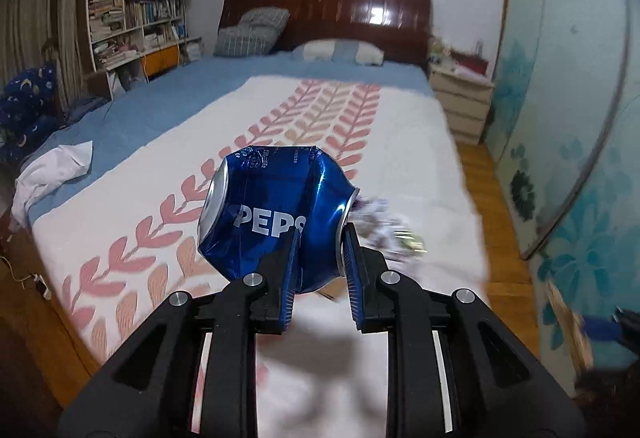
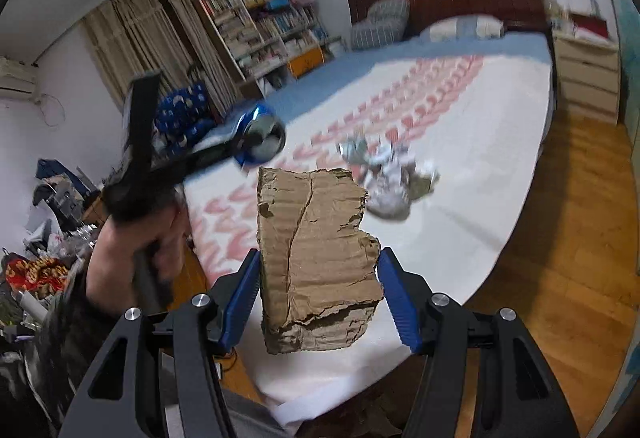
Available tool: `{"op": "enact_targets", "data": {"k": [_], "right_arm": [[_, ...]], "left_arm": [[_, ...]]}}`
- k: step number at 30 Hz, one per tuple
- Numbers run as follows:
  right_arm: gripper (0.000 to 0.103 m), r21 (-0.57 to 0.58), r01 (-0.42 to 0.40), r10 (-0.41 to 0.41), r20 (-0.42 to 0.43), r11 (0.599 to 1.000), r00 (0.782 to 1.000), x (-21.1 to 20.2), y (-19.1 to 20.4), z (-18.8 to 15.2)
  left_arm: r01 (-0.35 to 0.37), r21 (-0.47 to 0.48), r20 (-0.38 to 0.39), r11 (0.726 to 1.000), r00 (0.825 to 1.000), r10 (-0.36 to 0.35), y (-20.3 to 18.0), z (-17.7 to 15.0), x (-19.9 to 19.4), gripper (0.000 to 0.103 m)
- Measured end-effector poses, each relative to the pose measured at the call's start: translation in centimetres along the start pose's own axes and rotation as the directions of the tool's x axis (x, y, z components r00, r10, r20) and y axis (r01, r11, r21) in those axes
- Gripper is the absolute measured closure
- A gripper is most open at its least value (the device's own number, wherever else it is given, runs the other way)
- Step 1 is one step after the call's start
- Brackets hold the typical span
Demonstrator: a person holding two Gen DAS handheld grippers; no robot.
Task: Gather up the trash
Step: 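Grasp the crushed blue Pepsi can with the left tool and lift it, then carry the can and cardboard to the wastebasket and open both tools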
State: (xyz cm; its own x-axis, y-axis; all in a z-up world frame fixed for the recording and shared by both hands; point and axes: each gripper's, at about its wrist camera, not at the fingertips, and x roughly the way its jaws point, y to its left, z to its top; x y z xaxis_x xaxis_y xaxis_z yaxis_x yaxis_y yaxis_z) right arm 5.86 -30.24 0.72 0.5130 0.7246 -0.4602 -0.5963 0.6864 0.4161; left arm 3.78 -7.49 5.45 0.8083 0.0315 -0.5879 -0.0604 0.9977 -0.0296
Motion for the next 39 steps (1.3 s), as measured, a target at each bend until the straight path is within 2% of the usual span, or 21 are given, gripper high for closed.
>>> {"op": "enact_targets", "data": {"k": [4,7,10,13,15,16,19,21,22,23,24,25,26,28,30,32,33,34,35,37,39], "right_arm": [[0.044,-0.024,0.023,-0.02,0.091,0.999,0.996,-8.4,0.9,0.7],[0.044,-0.037,0.038,-0.031,0.159,0.999,0.987,-15.7,0.9,0.2],[0.044,-0.011,0.103,-0.098,0.211,0.995,0.972,-23.5,-0.5,-1.4],[0.043,0.05,0.212,-0.218,0.235,0.976,0.947,-32.3,-2.4,-4.6],[0.044,0.094,0.27,-0.285,0.231,0.958,0.93,-36.6,-3.5,-7.0],[0.044,0.126,0.295,-0.317,0.222,0.947,0.922,-39.0,-4.1,-8.7],[0.043,0.215,0.392,-0.431,0.182,0.894,0.884,-45.5,-5.2,-14.3],[0.043,0.293,0.416,-0.471,0.147,0.861,0.87,-48.8,-5.9,-18.5],[0.043,0.326,0.439,-0.497,0.118,0.837,0.86,-49.9,-6.2,-20.7],[0.043,0.347,0.462,-0.52,0.089,0.816,0.85,-50.6,-6.5,-22.5],[0.043,0.364,0.496,-0.546,0.041,0.788,0.837,-51.1,-6.9,-24.9],[0.043,0.386,0.525,-0.567,-0.008,0.758,0.824,-51.4,-7.5,-27.4],[0.043,0.419,0.539,-0.574,-0.051,0.73,0.817,-51.5,-8.3,-30.1],[0.043,0.484,0.548,-0.571,-0.115,0.683,0.813,-51.3,-9.9,-34.5],[0.043,0.553,0.543,-0.539,-0.19,0.632,0.821,-50.2,-11.6,-39.5],[0.043,0.557,0.584,-0.525,-0.284,0.59,0.802,-48.1,-12.6,-44.1],[0.043,0.571,0.607,-0.508,-0.346,0.553,0.789,-46.7,-13.5,-47.2],[0.043,0.591,0.605,-0.492,-0.365,0.535,0.791,-46.0,-14.0,-48.9],[0.043,0.613,0.601,-0.48,-0.376,0.512,0.792,-45.5,-14.5,-50.7],[0.043,0.643,0.605,-0.465,-0.403,0.469,0.788,-44.2,-15.8,-53.9],[0.043,0.673,0.599,-0.441,-0.422,0.433,0.792,-43.4,-16.9,-56.3]], "left_arm": [[0.062,0.036,0.029,0.997,0.998,-0.063,-5.6,-0.6,-7.8,0.081],[0.124,0.066,0.053,0.99,0.99,-0.128,-9.8,-1.1,-11.9,0.081],[0.236,0.108,0.058,0.966,0.968,-0.243,-15.6,-1.8,-16.0,0.081],[0.338,0.202,0.052,0.919,0.934,-0.355,-22.6,-3.0,-20.0,0.081],[0.43,0.262,0.015,0.864,0.894,-0.449,-28.2,-4.5,-22.4,0.081],[0.455,0.277,-0.005,0.846,0.881,-0.472,-29.7,-5.1,-23.0,0.081],[0.574,0.355,-0.106,0.738,0.809,-0.578,-36.3,-8.5,-25.4,0.081],[0.647,0.403,-0.193,0.647,0.751,-0.631,-40.1,-11.9,-26.6,0.081],[0.669,0.411,-0.225,0.62,0.733,-0.642,-41.1,-13.2,-26.8,0.081],[0.698,0.42,-0.282,0.58,0.707,-0.648,-42.7,-15.3,-26.9,0.081],[0.735,0.411,-0.345,0.539,0.673,-0.654,-44.1,-17.4,-26.7,0.081],[0.758,0.393,-0.395,0.521,0.651,-0.649,-45.2,-19.6,-26.1,0.081],[0.764,0.388,-0.43,0.515,0.644,-0.633,-45.9,-21.2,-25.5,0.081],[0.785,0.374,-0.516,0.493,0.618,-0.593,-47.4,-25.2,-23.8,0.081],[0.79,0.371,-0.616,0.488,0.603,-0.507,-49.2,-30.0,-21.1,0.081],[0.793,0.356,-0.702,0.493,0.576,-0.419,-49.9,-34.4,-18.3,0.081],[0.789,0.369,-0.733,0.491,0.572,-0.369,-50.1,-36.3,-17.2,0.081],[0.792,0.374,-0.76,0.482,0.56,-0.331,-50.2,-37.8,-16.4,0.081],[0.8,0.369,-0.789,0.473,0.539,-0.295,-50.4,-39.3,-15.5,0.081],[0.802,0.413,-0.799,0.432,0.547,-0.251,-50.7,-40.7,-14.3,0.081],[0.809,0.419,-0.813,0.412,0.536,-0.227,-51.2,-41.8,-13.3,0.081]]}}
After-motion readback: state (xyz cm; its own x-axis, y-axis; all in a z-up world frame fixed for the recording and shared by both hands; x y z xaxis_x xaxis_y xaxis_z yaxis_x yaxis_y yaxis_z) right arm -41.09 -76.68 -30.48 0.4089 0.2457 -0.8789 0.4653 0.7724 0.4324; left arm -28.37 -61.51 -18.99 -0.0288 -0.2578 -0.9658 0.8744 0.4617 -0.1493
